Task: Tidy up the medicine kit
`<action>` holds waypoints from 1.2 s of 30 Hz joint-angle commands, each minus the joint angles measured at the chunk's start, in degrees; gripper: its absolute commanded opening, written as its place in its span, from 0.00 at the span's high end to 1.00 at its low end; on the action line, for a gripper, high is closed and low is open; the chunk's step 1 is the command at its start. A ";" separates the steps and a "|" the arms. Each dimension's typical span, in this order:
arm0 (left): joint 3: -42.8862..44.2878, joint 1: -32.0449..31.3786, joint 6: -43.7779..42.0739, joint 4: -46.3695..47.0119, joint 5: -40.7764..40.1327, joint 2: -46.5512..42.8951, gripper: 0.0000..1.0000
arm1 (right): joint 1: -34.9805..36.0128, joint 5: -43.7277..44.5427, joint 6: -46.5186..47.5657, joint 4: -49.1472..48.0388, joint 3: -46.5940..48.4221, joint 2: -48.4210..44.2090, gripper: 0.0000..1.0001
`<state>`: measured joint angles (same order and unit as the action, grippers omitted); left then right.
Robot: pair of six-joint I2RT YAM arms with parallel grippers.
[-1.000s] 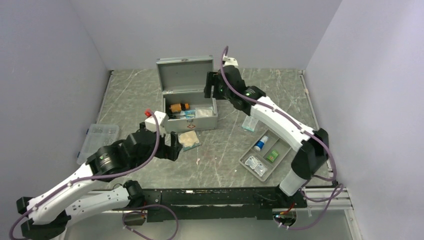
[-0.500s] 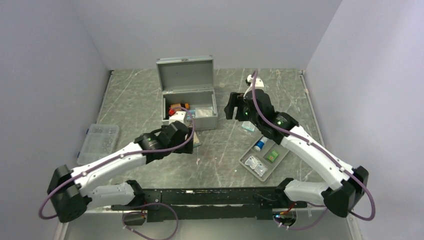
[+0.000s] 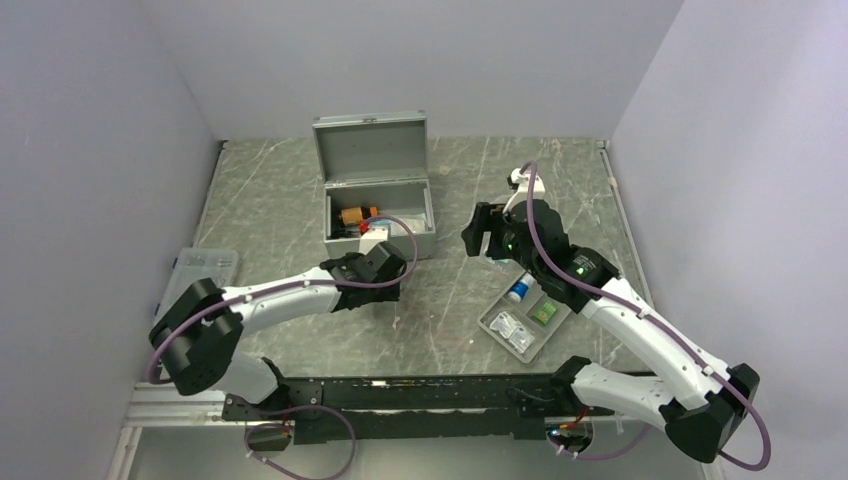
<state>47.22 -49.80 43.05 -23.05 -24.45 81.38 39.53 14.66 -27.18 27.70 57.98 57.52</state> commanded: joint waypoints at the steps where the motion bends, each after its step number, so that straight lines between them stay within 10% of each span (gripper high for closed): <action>1: 1.10 0.21 1.95 4.18 -2.43 3.09 0.32 | 0.11 -0.48 1.33 -0.02 -0.98 -1.95 0.21; 16: 1.53 1.15 2.10 6.53 -3.46 10.93 0.47 | 0.08 -1.82 0.73 -0.19 -3.35 -2.71 0.21; 28: -0.30 1.86 1.76 8.05 -1.36 11.46 1.00 | 0.10 -1.06 0.99 0.18 -3.12 -2.72 0.21; 36: -2.70 0.43 0.21 4.93 1.69 3.35 1.00 | 0.09 -0.74 1.23 0.30 -3.10 -2.89 0.21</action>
<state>45.89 -48.16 44.18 -15.33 -25.50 90.13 39.53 13.06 -26.70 28.21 54.54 55.88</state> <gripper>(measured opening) 0.022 0.785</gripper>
